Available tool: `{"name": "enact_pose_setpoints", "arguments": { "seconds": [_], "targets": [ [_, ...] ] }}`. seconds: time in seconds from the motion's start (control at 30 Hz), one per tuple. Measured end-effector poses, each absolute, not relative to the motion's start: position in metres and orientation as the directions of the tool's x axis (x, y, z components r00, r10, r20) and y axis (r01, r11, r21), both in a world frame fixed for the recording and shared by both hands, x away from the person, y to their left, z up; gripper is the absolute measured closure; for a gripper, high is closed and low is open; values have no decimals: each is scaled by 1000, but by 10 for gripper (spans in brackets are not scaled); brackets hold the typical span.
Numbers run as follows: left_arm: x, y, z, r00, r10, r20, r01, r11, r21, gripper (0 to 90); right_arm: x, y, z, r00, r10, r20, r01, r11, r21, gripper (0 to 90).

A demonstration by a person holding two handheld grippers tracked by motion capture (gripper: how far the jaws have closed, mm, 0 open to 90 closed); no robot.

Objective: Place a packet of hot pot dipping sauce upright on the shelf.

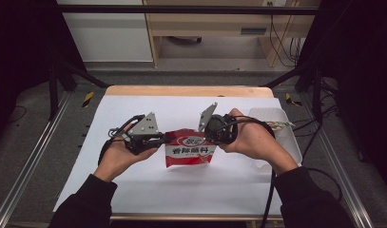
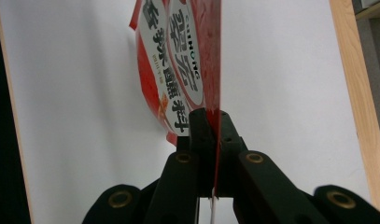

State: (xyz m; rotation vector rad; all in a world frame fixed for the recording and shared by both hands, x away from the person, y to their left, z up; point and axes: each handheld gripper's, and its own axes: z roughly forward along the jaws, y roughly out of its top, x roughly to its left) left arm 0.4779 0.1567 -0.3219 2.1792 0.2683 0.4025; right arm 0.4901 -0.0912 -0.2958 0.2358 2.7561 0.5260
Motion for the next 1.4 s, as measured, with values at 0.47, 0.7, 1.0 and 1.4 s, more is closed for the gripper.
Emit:
{"name": "enact_pose_setpoints", "arguments": {
  "seconds": [0.47, 0.7, 1.0, 1.4],
  "targets": [
    [479, 162, -330, 873, 456, 174, 105, -524, 845, 333, 504, -101, -282, -921, 272, -278, 157, 914, 373, 900],
    [464, 182, -358, 827, 534, 176, 138, -496, 857, 200, 507, -116, -260, -898, 344, -276, 217, 889, 403, 900],
    [449, 213, -405, 776, 613, 145, 226, -486, 844, 99, 503, -132, -233, -869, 402, -286, 260, 866, 427, 900],
    [452, 235, -438, 714, 688, 129, 315, -481, 818, 75, 485, -170, -206, -838, 467, -283, 305, 830, 466, 900]
  ]
}}
